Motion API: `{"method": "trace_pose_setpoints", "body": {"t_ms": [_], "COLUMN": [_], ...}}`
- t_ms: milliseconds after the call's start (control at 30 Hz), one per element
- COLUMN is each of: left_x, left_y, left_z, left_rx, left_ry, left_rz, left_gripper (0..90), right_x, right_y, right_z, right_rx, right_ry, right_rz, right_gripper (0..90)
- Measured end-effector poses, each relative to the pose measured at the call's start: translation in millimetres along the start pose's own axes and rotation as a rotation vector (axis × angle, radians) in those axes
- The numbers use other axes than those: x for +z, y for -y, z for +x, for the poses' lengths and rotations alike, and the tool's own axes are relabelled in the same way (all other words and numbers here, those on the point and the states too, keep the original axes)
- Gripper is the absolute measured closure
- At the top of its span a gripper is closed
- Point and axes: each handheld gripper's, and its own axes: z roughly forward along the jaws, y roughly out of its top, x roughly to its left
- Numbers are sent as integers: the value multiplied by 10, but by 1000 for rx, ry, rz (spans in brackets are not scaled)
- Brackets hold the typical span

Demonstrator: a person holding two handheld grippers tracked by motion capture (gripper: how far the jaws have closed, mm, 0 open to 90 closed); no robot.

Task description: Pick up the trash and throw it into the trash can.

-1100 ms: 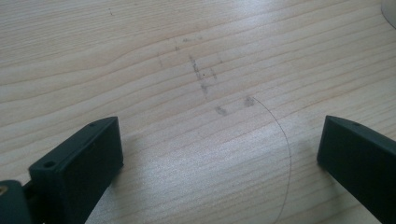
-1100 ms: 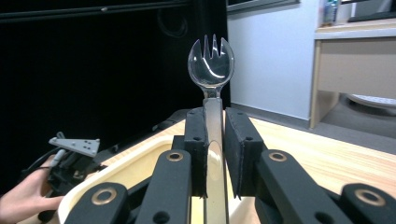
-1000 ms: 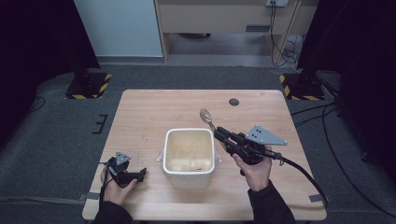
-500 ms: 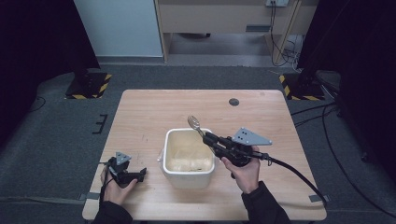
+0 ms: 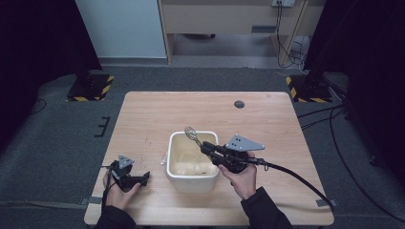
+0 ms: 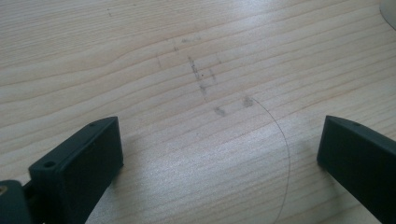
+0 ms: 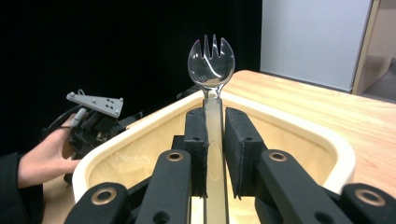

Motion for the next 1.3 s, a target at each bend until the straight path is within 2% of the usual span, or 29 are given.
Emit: {"method": "trace_pose_setpoints", "body": {"t_ms": [167,300,400,667,733,967,1000,1033,1067,1300], "left_x": [0,0,0,0,0,0,0,0,0,0], "left_y": [0,0,0,0,0,0,0,0,0,0], "left_z": [0,0,0,0,0,0,0,0,0,0], "left_rx": [0,0,0,0,0,0,0,0,0,0], "left_ry": [0,0,0,0,0,0,0,0,0,0], "left_rz": [0,0,0,0,0,0,0,0,0,0], "left_gripper": [0,0,0,0,0,0,0,0,0,0], "right_x": [26,58,78,33,-16,-108,-126,-126,-144,-223], "right_y": [27,60,73,19,-29,-102,-112,-112,-119,-130], "right_z": [-2,-10,-13,-25,-42,-66,-75,-75,-86,-108], "right_rx": [-1,3,20,29,24,7,4,4,-11,-36], "right_ry": [1,-3,-13,-16,-3,24,40,40,65,123], "right_rz": [18,55,77,63,45,14,9,9,9,0], "right_gripper": [795,788,727,643,586,512,476,476,452,409]}}
